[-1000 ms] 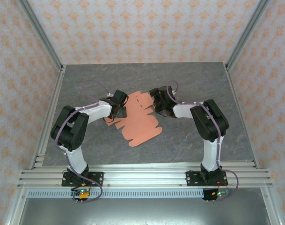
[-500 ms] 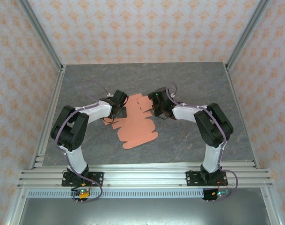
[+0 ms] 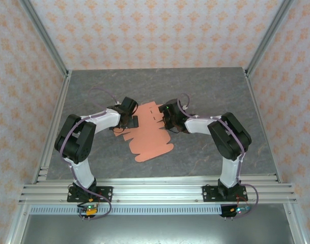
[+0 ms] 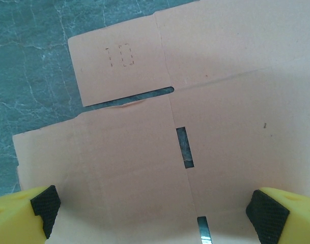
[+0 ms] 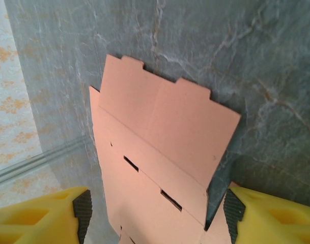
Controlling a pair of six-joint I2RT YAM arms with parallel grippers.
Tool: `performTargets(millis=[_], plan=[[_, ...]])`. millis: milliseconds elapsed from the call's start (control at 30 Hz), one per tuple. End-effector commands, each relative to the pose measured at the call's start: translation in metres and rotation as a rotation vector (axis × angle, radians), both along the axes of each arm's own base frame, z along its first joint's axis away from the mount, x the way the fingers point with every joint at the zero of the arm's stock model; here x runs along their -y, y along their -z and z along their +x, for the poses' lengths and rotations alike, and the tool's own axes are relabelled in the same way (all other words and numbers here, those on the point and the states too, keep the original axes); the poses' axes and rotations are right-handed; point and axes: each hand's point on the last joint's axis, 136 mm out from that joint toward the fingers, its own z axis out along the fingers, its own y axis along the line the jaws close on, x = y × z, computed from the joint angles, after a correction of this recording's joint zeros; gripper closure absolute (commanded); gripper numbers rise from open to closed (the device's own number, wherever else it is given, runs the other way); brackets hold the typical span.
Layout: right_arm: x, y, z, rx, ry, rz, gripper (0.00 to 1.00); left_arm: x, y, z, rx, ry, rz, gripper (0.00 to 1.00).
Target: Fold the paper box
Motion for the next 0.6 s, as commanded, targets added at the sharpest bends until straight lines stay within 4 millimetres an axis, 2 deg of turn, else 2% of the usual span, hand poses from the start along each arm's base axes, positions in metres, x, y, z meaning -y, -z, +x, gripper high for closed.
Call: performTargets(millis=[0, 167, 367, 567], plan=[[0.015, -0.003, 0.007, 0.068, 0.038, -0.087, 0.32, -0.005, 0.01, -0.008, -0.038, -0.021, -0.001, 0.0], [0.016, 0.002, 0.01, 0.085, 0.048, -0.082, 0.35, -0.003, 0.01, -0.009, -0.04, -0.019, -0.015, 0.0], [0.014, 0.02, 0.01, 0.086, 0.075, -0.033, 0.4, 0.0, 0.012, -0.01, -0.045, -0.015, -0.031, 0.0], [0.018, 0.014, 0.016, 0.161, 0.081, -0.045, 0.47, 0.001, 0.013, -0.01, -0.049, -0.011, -0.038, 0.0]])
